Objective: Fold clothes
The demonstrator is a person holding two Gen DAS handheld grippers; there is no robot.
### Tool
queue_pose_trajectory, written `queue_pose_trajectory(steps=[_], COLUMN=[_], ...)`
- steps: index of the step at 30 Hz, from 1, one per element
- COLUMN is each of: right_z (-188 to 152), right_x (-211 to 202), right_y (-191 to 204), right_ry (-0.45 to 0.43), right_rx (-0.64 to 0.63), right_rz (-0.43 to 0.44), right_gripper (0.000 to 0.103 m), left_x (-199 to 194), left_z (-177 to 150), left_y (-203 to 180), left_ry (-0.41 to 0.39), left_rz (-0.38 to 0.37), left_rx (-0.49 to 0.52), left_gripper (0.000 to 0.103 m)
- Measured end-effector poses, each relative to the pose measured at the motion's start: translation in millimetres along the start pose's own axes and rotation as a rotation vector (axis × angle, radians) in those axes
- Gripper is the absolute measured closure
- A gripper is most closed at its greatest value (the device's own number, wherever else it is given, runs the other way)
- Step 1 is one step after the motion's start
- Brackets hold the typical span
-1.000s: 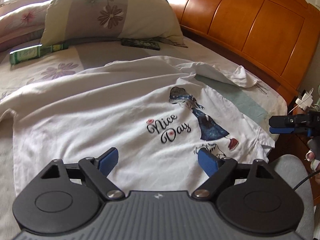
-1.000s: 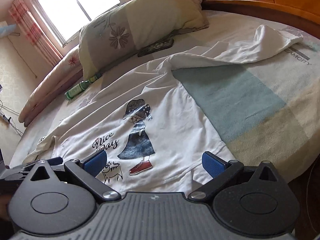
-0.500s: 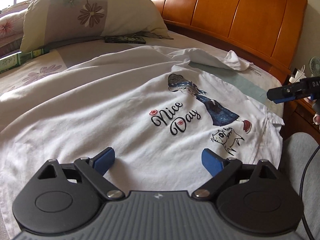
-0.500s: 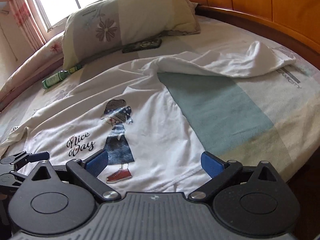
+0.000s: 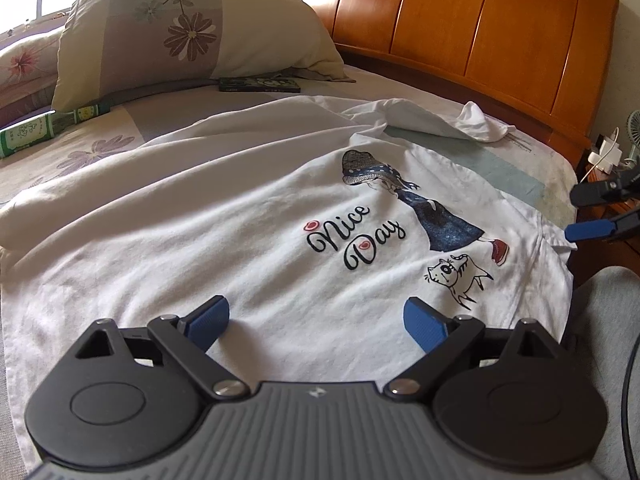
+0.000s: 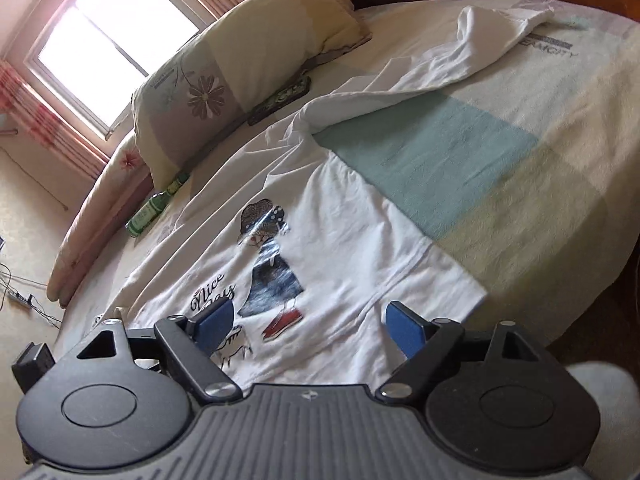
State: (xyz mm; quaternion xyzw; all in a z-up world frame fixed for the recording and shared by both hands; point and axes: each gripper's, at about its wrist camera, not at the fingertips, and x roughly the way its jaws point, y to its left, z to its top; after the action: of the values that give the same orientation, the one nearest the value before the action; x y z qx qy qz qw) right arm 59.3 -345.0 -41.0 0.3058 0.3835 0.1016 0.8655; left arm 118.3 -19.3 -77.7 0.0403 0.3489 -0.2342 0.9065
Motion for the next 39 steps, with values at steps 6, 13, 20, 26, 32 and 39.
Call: queue_pose_trajectory(steps=[6, 13, 20, 26, 32, 39], right_z=[-35.8, -91.5, -124.3, -118.5, -108.8, -110.7], right_x=[14.9, 56.5, 60.6, 40.7, 53.0, 40.5], right_y=[13.9, 64.0, 113.8, 130.1, 133.4, 142.9], right_ry=[0.154, 0.369, 0.37, 0.31, 0.304, 0.307], right_rx=[-0.068, -0.512, -0.918, -1.064, -1.122, -1.214], right_rz=[-0.043, -0.144, -0.163, -0.202, -0.234, -0.258], right_gripper=[0.026, 0.027, 0.029, 0.029, 0.029, 0.029], left_x=[-3.5, -6.2, -7.7, -7.1, -6.9, -5.7], left_z=[-2.0, -3.2, -4.1, -3.2, -4.7, -4.6], left_y=[-4.6, -8.2, -8.3, -5.5, -7.8, -7.6], left_ry=[0.001, 0.0, -0.002, 0.004, 0.011, 0.014], left_rz=[0.001, -0.011, -0.008, -0.003, 0.003, 0.004], left_rx=[0.014, 0.023, 0.024, 0.007, 0.021, 0.02], left_gripper=[0.009, 0.009, 0.009, 0.009, 0.009, 0.009])
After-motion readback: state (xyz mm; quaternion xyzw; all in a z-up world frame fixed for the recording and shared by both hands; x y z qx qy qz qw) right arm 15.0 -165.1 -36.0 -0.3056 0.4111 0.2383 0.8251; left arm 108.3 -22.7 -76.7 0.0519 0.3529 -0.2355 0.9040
